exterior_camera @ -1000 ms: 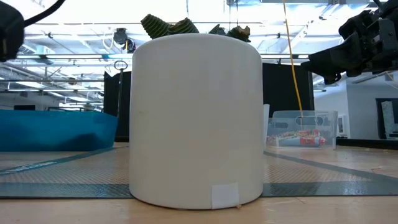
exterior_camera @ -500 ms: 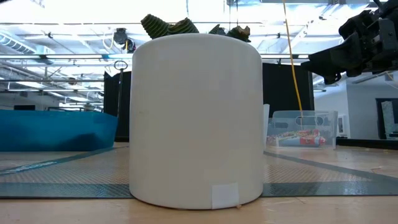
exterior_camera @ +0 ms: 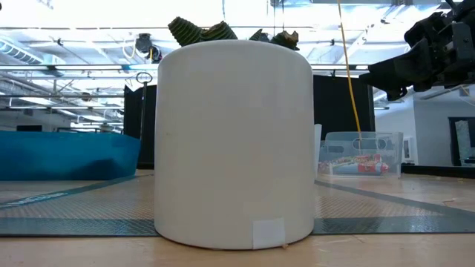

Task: Pick and place Granola Bars by type
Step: Put the orange granola bar into the blue bin

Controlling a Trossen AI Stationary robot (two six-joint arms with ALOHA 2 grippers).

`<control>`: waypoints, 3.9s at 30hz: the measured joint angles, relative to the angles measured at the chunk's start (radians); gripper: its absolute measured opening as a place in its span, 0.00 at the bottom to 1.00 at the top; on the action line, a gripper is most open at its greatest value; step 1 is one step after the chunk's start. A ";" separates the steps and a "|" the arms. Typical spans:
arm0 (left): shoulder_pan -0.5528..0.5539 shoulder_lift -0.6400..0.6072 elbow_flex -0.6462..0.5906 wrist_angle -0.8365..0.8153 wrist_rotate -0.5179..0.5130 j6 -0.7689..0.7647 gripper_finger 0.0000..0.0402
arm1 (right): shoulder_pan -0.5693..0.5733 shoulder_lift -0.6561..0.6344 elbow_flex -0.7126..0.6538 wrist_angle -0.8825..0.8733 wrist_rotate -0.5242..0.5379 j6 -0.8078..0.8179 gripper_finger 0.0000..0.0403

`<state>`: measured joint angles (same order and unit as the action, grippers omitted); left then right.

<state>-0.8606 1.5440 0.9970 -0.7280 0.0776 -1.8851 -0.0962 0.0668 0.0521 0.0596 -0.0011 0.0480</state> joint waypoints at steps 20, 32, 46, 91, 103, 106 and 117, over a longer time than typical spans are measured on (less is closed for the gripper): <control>-0.007 0.132 -0.002 0.016 0.051 -0.034 0.47 | 0.000 0.000 0.000 0.000 0.000 0.000 0.44; -0.007 0.132 -0.002 0.111 0.036 -0.002 0.47 | 0.000 0.000 0.000 0.000 0.000 0.000 0.44; -0.011 0.133 -0.002 0.089 -0.002 -0.003 0.47 | 0.000 0.000 0.000 0.000 0.000 0.000 0.44; -0.040 0.130 -0.160 0.090 -0.255 0.088 0.05 | 0.000 0.000 0.000 0.000 0.000 0.000 0.44; -0.005 0.023 -0.167 0.130 -0.804 0.422 0.03 | 0.000 0.000 0.000 0.000 0.000 0.000 0.44; 0.015 -0.042 -0.167 0.180 -0.887 0.563 0.03 | 0.000 0.000 0.000 0.000 0.000 0.000 0.44; 0.141 -0.284 -0.163 0.290 -1.078 1.147 0.02 | 0.000 0.000 0.000 -0.003 0.000 0.000 0.44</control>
<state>-0.7196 1.2598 0.8341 -0.4383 -1.0003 -0.7378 -0.0961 0.0666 0.0521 0.0561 -0.0012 0.0479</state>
